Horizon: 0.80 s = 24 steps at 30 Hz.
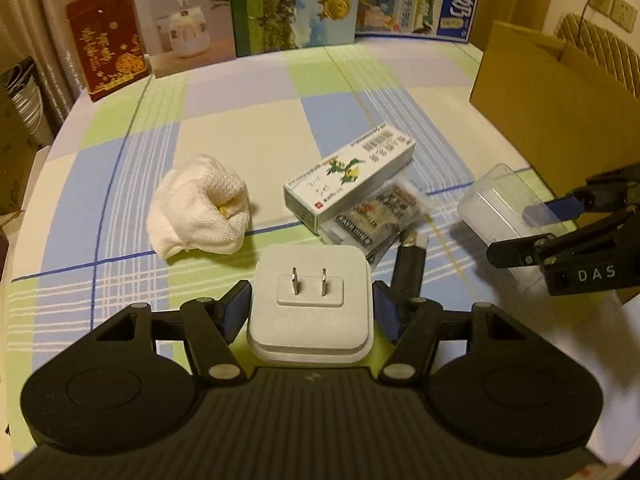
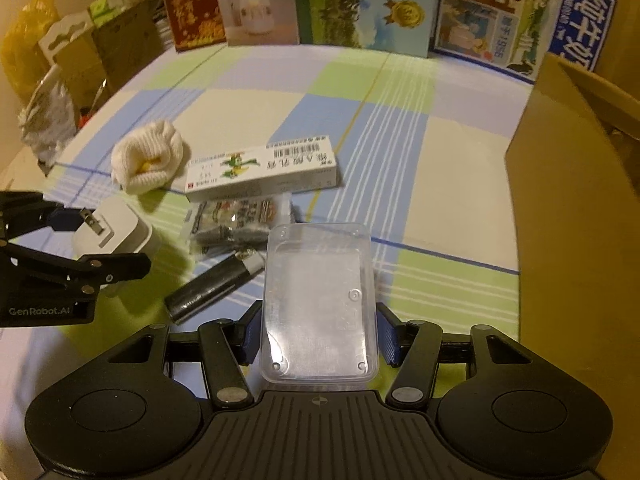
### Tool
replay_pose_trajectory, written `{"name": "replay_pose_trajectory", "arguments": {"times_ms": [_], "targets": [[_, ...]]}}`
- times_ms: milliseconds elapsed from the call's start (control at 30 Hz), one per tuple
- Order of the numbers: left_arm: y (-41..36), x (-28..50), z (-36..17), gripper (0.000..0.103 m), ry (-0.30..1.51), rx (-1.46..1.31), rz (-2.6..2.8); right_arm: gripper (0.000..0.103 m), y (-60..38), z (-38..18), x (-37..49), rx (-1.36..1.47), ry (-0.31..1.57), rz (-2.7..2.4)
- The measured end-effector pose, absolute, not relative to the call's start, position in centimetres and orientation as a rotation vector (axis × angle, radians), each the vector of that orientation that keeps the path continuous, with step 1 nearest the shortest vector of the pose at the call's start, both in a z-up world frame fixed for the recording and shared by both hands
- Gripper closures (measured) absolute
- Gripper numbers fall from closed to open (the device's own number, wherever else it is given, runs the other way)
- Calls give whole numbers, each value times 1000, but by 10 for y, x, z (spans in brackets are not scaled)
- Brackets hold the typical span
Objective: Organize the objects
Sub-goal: 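Carry the clear tray and white plug adapter into the cardboard box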
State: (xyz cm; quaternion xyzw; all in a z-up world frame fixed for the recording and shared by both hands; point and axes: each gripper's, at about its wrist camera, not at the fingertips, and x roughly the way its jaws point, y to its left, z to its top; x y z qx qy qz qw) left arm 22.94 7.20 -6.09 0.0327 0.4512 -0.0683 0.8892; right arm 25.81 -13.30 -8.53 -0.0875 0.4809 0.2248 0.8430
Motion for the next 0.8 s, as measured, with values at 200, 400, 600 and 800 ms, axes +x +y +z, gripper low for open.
{"name": "replay_pose_trajectory", "arguments": {"times_ms": [200, 400, 600, 800], "targets": [[59, 206, -36, 43, 904, 28, -126, 50, -146, -58, 234, -141, 960, 466], [36, 161, -18, 43, 847, 7, -126, 50, -168, -33, 183, -96, 889, 450], [4, 112, -5, 43, 807, -8, -127, 50, -199, -20, 130, -70, 889, 435], [-25, 71, 21, 43, 747, -48, -125, 50, -243, 7, 87, -59, 867, 396]]}}
